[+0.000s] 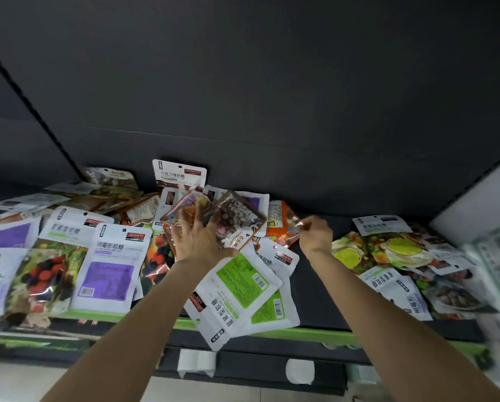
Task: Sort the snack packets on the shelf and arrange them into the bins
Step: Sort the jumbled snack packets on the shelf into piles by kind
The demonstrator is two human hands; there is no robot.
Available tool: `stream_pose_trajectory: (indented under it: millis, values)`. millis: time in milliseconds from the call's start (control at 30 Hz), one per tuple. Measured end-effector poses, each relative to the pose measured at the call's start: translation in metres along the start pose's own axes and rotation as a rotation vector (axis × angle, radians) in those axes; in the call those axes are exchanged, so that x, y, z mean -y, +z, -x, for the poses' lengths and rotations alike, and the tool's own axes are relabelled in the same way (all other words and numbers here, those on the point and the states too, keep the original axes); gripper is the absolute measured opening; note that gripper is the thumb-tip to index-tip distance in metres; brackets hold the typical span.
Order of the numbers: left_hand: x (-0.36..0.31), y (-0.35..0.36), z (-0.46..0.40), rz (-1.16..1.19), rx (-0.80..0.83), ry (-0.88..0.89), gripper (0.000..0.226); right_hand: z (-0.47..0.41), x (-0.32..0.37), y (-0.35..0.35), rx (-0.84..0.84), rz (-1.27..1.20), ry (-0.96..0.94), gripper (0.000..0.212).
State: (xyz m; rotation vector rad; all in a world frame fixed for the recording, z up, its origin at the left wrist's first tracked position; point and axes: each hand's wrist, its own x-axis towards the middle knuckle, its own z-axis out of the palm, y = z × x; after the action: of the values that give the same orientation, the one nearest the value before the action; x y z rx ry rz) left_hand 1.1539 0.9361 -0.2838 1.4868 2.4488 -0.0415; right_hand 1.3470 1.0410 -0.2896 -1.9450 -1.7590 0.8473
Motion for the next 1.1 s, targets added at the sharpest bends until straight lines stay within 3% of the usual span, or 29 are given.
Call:
stream_pose_trajectory:
  millis: [133,200,267,333,400,467,533,600,700,800,900,1000,1100]
  values:
    - [0.012,0.000,0.002,0.055,-0.062,0.039,0.100,0.018,0.013,-0.023,-0.359,-0.091,-0.248,0.010]
    - [0.016,-0.003,0.003,0.099,-0.054,0.044,0.095,0.032,0.027,-0.024,-0.420,-0.134,-0.464,0.009]
    - [0.022,-0.004,0.003,0.301,-0.078,0.008,0.089,0.042,0.039,-0.011,-0.340,-0.100,-0.679,0.018]
    - [0.024,-0.011,0.005,0.662,-0.248,-0.032,0.076,0.047,0.045,0.009,-0.019,-0.052,-0.787,0.015]
    - [0.021,-0.016,0.010,0.709,-0.515,-0.024,0.054,0.053,0.047,0.026,0.377,0.016,-0.782,0.023]
    - [0.016,-0.021,0.010,0.435,-0.598,0.150,0.054,0.055,0.042,0.035,0.502,-0.051,-0.734,0.030]
    - [0.008,-0.018,0.007,0.216,-0.377,0.324,0.050,0.051,0.036,0.031,0.428,-0.223,-0.585,0.030]
    - [0.008,-0.009,-0.002,0.040,-0.187,0.351,0.050,0.037,0.027,0.024,0.253,-0.192,-0.461,0.032]
    - [0.012,-0.004,-0.002,-0.004,-0.168,0.305,0.056,0.017,0.016,0.015,0.208,-0.022,-0.294,0.043]
    - [0.013,-0.004,0.003,0.000,-0.142,0.274,0.060,0.003,0.010,0.022,0.332,-0.084,-0.050,0.047]
    - [0.010,-0.007,0.002,0.022,-0.130,0.261,0.064,-0.009,0.014,0.029,0.252,-0.206,0.088,0.035]
    - [0.010,-0.012,0.000,0.054,-0.179,0.261,0.063,-0.008,0.026,0.020,0.101,-0.156,0.052,0.026]
    - [0.015,-0.007,0.005,0.056,-0.147,0.248,0.061,0.008,0.033,0.001,-0.204,-0.061,-0.177,0.015]
